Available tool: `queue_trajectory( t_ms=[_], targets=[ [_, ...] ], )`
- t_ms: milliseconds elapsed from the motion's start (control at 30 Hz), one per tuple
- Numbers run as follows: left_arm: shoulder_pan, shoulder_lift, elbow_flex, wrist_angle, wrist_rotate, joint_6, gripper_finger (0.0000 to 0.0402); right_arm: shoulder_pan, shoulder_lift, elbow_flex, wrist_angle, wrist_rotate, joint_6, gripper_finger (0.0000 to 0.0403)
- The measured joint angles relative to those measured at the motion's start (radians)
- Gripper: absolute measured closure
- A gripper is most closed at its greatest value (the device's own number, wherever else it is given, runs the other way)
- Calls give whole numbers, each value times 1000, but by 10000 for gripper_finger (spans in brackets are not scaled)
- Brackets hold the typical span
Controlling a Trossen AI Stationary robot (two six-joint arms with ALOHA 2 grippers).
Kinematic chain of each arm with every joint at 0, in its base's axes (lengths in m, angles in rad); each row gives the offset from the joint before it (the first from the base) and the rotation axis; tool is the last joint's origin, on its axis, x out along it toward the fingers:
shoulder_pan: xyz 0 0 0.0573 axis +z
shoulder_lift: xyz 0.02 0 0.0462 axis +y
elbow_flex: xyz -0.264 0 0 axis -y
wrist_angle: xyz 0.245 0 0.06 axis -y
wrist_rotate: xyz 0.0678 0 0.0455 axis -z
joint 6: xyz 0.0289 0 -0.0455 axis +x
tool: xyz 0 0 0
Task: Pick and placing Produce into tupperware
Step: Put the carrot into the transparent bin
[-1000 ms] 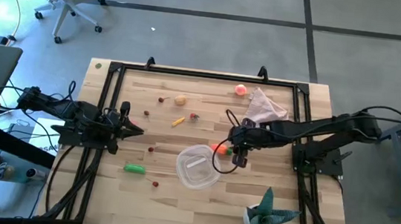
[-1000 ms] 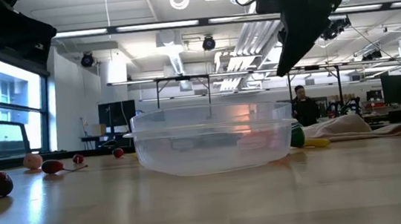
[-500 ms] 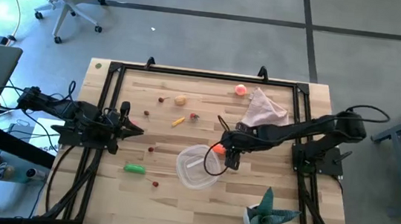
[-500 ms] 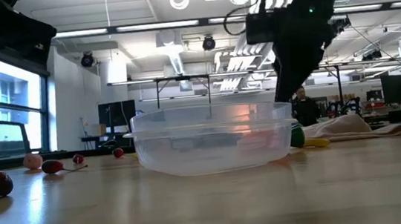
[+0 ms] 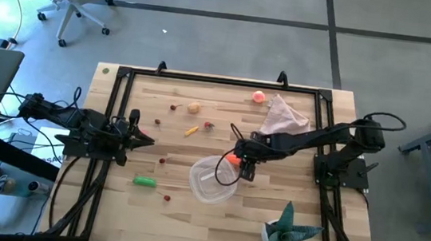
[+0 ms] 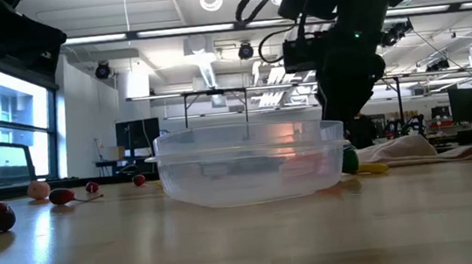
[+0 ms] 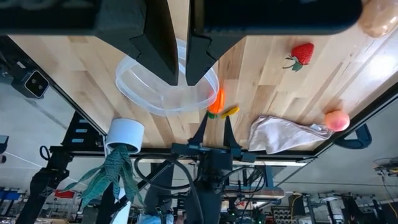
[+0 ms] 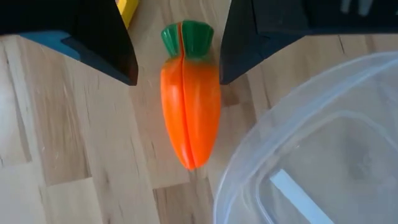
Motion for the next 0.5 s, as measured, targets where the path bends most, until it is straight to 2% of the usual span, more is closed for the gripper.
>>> queue_trajectory(
  t_ms=[233,500],
  targets=[
    [0,0,0,0,0,0,380,-9,6,0,10,-36,0,184],
    [0,0,0,0,0,0,380,-11,77,0,59,-60,-35,184]
  ],
)
